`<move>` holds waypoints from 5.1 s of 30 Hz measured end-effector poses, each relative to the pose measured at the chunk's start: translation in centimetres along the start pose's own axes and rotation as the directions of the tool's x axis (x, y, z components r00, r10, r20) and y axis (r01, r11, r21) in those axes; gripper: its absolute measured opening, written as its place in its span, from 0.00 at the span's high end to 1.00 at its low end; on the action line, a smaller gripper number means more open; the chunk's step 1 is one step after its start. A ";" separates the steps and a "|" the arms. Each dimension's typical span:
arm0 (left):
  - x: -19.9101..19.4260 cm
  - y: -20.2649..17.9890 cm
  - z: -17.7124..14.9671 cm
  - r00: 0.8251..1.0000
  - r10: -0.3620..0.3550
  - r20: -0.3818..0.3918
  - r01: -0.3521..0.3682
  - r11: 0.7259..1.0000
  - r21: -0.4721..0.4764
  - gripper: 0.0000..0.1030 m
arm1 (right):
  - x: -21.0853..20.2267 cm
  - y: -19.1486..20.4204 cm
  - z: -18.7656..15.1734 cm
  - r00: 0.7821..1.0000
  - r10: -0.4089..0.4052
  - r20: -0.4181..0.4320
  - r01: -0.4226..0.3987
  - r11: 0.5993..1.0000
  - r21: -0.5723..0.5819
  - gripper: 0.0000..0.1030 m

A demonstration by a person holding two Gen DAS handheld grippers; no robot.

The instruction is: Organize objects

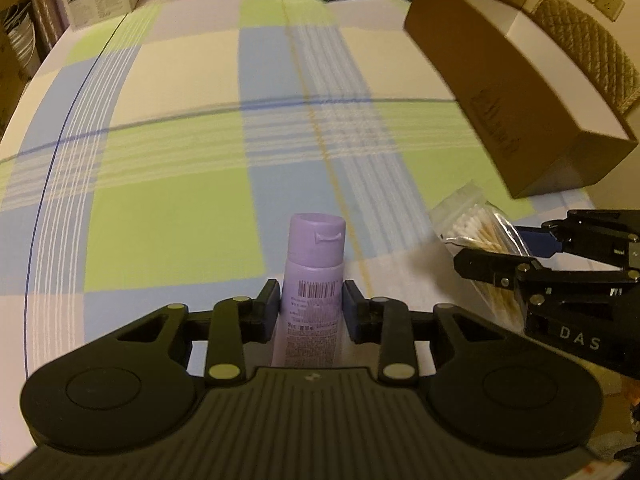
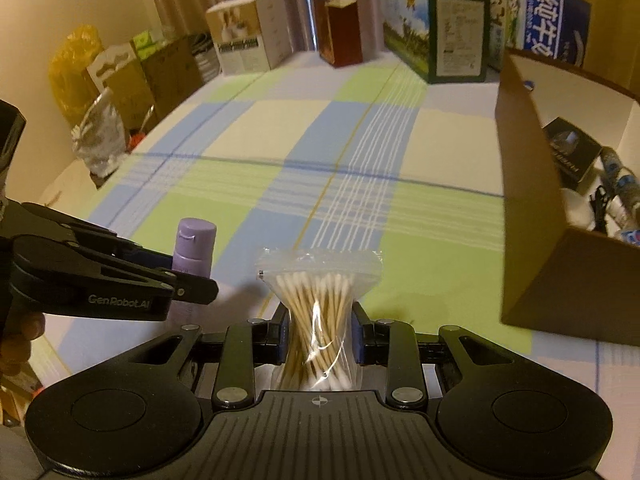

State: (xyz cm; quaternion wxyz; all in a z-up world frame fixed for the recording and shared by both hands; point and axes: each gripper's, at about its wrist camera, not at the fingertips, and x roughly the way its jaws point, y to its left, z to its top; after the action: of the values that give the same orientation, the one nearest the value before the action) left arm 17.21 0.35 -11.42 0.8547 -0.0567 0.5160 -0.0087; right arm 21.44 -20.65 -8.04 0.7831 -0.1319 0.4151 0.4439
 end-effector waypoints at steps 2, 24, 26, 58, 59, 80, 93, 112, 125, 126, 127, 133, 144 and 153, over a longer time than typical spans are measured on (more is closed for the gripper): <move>-0.4 -0.7 0.5 1.000 -0.005 0.016 0.005 1.000 0.004 0.73 | -0.8 -0.6 0.1 1.000 0.002 0.016 -0.002 1.000 0.006 0.74; -4.7 -8.5 7.5 0.976 -0.081 0.204 0.062 0.993 0.100 0.73 | -7.9 -6.4 4.4 0.971 -0.022 0.239 0.008 0.998 0.060 0.74; -5.1 -9.3 8.2 0.970 -0.093 0.225 0.069 0.991 0.114 0.73 | -8.6 -7.3 4.9 0.964 -0.034 0.264 0.017 0.997 0.070 0.74; 2.6 -24.3 19.1 0.957 -0.225 0.181 0.180 0.955 0.235 0.73 | -7.2 -26.5 8.0 0.962 -0.184 0.203 0.115 0.943 0.313 0.74; 2.9 -24.3 19.3 0.960 -0.220 0.176 0.178 0.957 0.230 0.73 | -6.9 -26.8 8.2 0.964 -0.178 0.198 0.108 0.941 0.320 0.74; 7.2 -24.5 21.6 0.984 -0.136 0.115 0.115 0.978 0.175 0.73 | -4.2 -30.9 9.8 0.970 -0.169 0.173 0.109 0.944 0.313 0.47; 9.2 -24.7 22.4 0.990 -0.113 0.089 0.096 0.980 0.177 0.73 | -4.9 -31.1 9.0 0.973 -0.170 0.157 0.112 0.938 0.327 0.45; 6.8 -23.7 21.4 0.986 -0.107 0.130 0.084 0.982 0.171 0.25 | -7.7 -29.0 7.5 0.970 -0.164 0.180 0.105 0.949 0.296 0.07; 1.8 -22.2 18.4 0.977 -0.043 0.208 0.021 0.994 0.105 0.02 | -10.9 -27.2 6.1 0.968 -0.175 0.182 0.118 0.951 0.285 0.02; 1.5 -22.1 18.0 0.977 -0.035 0.213 0.014 0.995 0.099 0.02 | -11.0 -27.1 5.9 0.969 -0.172 0.179 0.117 0.952 0.283 0.02; 1.2 -21.9 17.6 0.976 -0.027 0.217 0.007 0.996 0.092 0.01 | -11.0 -26.9 5.8 0.970 -0.169 0.176 0.115 0.953 0.280 0.02; -0.2 -21.5 15.2 0.972 0.023 0.232 -0.041 0.997 0.070 0.01 | -11.3 -25.9 5.0 0.976 -0.142 0.163 0.094 0.959 0.267 0.02; -2.6 -20.4 11.1 0.966 0.073 0.250 -0.086 0.995 0.045 0.01 | -11.9 -22.4 3.4 0.983 -0.116 0.143 0.077 0.963 0.259 0.02; -4.7 -17.3 8.0 0.970 0.057 0.237 -0.064 0.998 0.022 0.01 | -11.8 -18.1 2.2 0.985 -0.120 0.122 0.085 0.962 0.261 0.02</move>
State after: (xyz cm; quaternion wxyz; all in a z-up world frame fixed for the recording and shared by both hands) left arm 22.80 -15.84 -1.78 0.9107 -0.0289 0.4118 0.0166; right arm 34.09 -36.60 -0.51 0.8420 -0.0208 0.4068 0.3537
